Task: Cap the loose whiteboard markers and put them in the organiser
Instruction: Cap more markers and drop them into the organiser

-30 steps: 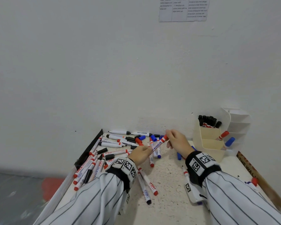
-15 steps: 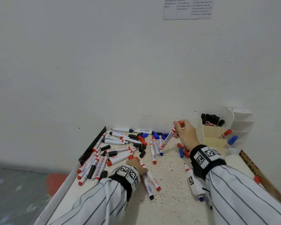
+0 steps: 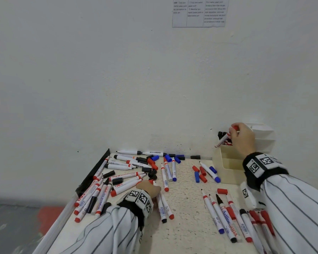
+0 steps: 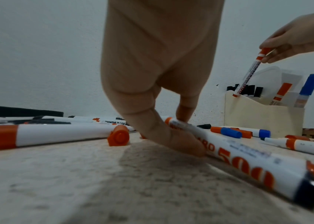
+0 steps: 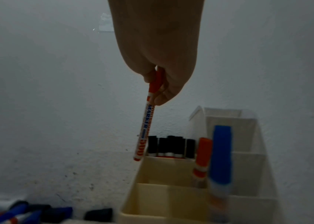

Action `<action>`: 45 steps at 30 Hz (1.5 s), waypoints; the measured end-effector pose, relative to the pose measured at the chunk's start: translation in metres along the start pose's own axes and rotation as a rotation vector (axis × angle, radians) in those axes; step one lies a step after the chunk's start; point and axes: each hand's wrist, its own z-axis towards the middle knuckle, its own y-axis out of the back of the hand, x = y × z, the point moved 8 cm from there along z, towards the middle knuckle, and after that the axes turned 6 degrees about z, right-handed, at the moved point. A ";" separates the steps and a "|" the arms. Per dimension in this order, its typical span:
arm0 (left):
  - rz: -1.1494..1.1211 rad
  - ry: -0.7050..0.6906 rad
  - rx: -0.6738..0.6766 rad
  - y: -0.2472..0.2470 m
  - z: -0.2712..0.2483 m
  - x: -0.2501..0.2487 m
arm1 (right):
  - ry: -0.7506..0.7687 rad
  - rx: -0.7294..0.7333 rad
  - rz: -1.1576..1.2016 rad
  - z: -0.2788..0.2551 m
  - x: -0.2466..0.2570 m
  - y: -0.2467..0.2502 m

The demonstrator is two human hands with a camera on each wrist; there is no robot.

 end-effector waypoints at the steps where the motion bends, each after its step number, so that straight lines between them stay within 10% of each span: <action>1: -0.002 -0.016 -0.017 0.003 0.002 -0.003 | 0.000 -0.009 -0.036 0.002 -0.003 0.005; 9: -0.239 -0.175 -0.153 0.002 0.006 -0.026 | -0.033 -0.150 -0.043 0.004 -0.020 0.027; 22: -0.381 -0.343 -0.146 -0.003 -0.009 -0.040 | -0.079 0.091 -0.235 -0.027 -0.047 -0.007; 39: -0.406 -0.319 -0.178 -0.004 -0.010 -0.039 | -0.288 0.136 -0.445 -0.040 -0.063 -0.015; 45: -0.470 -0.300 -0.212 0.000 -0.010 -0.036 | -0.102 0.021 -0.478 -0.047 -0.028 -0.019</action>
